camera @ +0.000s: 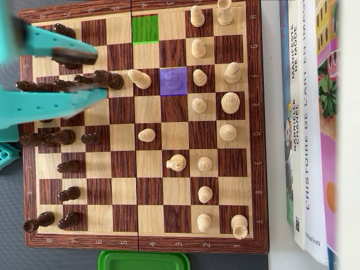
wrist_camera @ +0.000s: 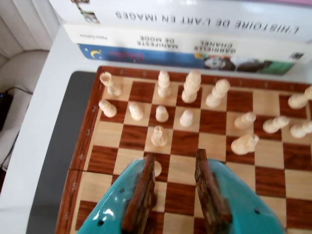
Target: Play chess
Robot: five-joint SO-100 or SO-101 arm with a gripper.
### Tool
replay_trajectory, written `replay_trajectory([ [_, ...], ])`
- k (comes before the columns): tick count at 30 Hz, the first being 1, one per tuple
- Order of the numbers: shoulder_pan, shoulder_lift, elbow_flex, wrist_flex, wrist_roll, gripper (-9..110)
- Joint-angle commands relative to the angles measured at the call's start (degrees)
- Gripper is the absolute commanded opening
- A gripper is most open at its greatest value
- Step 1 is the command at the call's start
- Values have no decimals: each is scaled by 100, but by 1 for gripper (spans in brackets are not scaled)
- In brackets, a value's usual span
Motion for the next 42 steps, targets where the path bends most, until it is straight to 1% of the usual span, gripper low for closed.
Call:
replay_trajectory([
  [1,0,-650,-932,703,492,13],
  [5,-26,-1345,-1591,1301,870,13],
  [9,-35,-1986,-2109,1617,905,13],
  [21,-158,-3814,-3226,1626,905,13],
  [36,-255,-4887,-3498,1573,905,13],
  [42,-246,-5300,-3955,1617,905,13],
])
